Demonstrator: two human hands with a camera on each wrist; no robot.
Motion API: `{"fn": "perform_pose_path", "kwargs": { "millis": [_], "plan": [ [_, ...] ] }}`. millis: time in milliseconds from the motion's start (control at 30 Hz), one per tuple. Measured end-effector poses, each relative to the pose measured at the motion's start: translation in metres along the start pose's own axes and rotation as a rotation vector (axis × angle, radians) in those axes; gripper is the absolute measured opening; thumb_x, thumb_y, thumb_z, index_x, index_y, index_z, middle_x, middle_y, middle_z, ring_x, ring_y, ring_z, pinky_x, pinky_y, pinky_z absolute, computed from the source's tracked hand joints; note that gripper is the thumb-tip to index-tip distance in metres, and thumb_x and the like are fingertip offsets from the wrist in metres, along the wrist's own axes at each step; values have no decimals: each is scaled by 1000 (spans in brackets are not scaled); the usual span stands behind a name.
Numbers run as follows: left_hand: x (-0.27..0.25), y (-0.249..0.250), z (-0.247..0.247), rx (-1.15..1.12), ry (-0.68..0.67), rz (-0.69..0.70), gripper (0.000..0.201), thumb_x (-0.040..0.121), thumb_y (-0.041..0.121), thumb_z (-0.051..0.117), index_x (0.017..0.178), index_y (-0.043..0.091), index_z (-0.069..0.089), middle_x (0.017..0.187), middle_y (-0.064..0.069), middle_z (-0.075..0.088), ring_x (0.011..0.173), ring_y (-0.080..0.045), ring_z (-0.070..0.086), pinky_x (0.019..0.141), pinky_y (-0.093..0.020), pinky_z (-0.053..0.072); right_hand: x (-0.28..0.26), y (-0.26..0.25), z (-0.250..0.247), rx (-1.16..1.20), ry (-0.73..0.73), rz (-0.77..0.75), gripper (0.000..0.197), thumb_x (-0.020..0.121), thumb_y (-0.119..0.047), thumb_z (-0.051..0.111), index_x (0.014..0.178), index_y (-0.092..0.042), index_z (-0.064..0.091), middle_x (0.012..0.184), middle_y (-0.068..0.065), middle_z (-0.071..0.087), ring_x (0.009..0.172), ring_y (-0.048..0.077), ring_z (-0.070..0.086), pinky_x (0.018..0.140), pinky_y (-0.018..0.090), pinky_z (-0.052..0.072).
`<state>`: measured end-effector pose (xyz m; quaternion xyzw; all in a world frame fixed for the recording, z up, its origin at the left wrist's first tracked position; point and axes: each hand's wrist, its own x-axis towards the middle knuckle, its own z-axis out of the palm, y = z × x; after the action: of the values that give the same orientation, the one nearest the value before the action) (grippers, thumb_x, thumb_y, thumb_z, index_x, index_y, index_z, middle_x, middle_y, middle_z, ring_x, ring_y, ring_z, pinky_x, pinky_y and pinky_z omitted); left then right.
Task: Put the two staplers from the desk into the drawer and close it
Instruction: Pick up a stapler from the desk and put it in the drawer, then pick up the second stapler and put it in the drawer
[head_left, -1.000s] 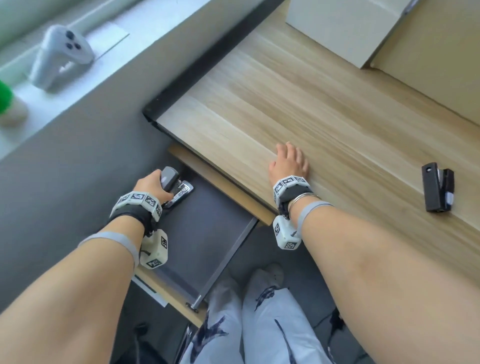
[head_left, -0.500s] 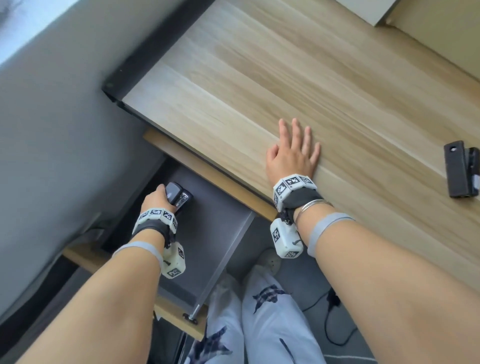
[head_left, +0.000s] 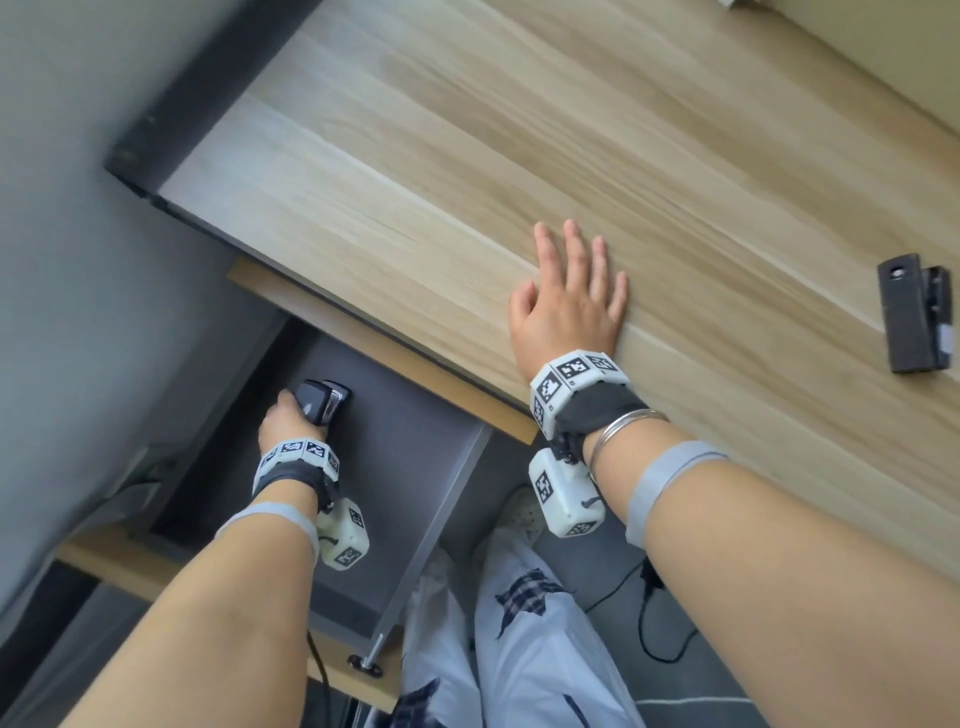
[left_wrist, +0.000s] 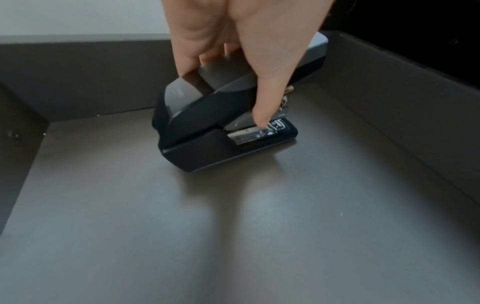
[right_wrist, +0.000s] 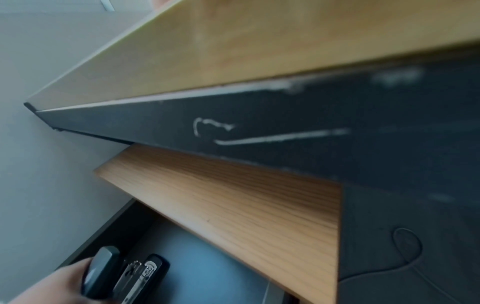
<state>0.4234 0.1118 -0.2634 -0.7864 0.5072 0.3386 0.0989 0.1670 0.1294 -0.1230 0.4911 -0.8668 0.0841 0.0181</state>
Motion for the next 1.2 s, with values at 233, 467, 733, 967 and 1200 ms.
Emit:
{"fn": "perform_pose_path", "kwargs": {
  "millis": [233,467,733,967,1200],
  "plan": [
    [-1,0,1,19,-86,-26,55,74,15,73,121,1,48,125,-23,57,119,-38,55,94,-43,47,0,1,-2,7,-19,4,62,84,-30,42,145,-33,35,156,-3,32,146,25,27,116,50,19],
    [-15,6,-35,29,-114,-7,67,73,22,76,130,2,46,131,-21,55,122,-37,53,96,-40,46,0,2,-5,36,-59,7,61,85,-29,42,146,-33,34,157,-2,31,146,26,26,116,50,18],
    [-63,38,-106,-39,-52,155,36,80,16,69,114,8,62,118,-11,68,111,-27,62,95,-29,45,-6,10,-33,44,-354,-53,61,93,-29,40,150,-33,19,162,-2,12,150,24,9,120,46,10],
    [-118,122,-177,21,-1,391,27,80,19,68,104,7,67,109,-12,71,93,-26,63,82,-27,45,9,21,-76,111,-482,-30,52,94,-25,44,145,-26,35,159,0,22,148,27,14,119,47,13],
    [-150,225,-177,41,-56,533,32,82,20,67,112,8,63,111,-11,71,80,-19,55,75,-26,45,58,87,-116,55,-415,70,46,91,-22,45,137,-24,44,149,1,39,140,24,28,113,42,23]
  ]
}}
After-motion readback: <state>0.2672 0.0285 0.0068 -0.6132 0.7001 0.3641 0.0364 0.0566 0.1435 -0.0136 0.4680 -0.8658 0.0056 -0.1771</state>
